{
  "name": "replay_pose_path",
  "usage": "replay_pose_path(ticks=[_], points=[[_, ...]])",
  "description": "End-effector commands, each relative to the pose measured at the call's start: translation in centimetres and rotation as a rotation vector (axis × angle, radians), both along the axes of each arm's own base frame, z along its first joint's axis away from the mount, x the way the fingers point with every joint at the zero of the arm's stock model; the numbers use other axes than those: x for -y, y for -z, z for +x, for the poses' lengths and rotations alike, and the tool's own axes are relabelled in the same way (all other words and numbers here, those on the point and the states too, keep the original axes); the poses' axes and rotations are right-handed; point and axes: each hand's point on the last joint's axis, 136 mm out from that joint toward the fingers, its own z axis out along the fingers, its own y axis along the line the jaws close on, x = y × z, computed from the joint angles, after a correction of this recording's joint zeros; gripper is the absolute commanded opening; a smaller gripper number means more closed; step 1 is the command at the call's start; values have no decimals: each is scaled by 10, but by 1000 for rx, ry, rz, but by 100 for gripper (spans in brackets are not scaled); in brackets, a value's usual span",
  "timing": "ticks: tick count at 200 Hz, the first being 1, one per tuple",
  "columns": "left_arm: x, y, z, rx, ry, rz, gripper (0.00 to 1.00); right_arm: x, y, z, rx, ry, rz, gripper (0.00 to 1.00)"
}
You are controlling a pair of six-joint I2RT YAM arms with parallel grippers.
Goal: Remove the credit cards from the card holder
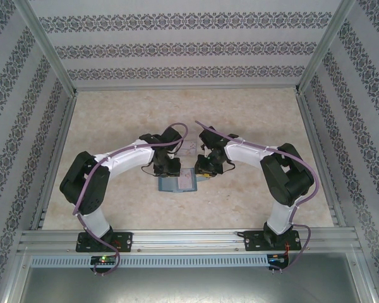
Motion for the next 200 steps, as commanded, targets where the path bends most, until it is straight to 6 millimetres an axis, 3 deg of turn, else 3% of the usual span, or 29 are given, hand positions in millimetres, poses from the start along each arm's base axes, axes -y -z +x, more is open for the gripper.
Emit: replay_pose_path(ticks=[1, 108, 200], points=[[13, -1, 11, 15, -32, -103, 16, -10, -13, 0, 12, -12, 24, 30], [15, 26, 6, -55, -51, -135, 17, -24, 1, -4, -25, -56, 4, 38], [0, 34, 0, -75, -39, -42, 18, -14, 19, -8, -46, -80, -98, 40]])
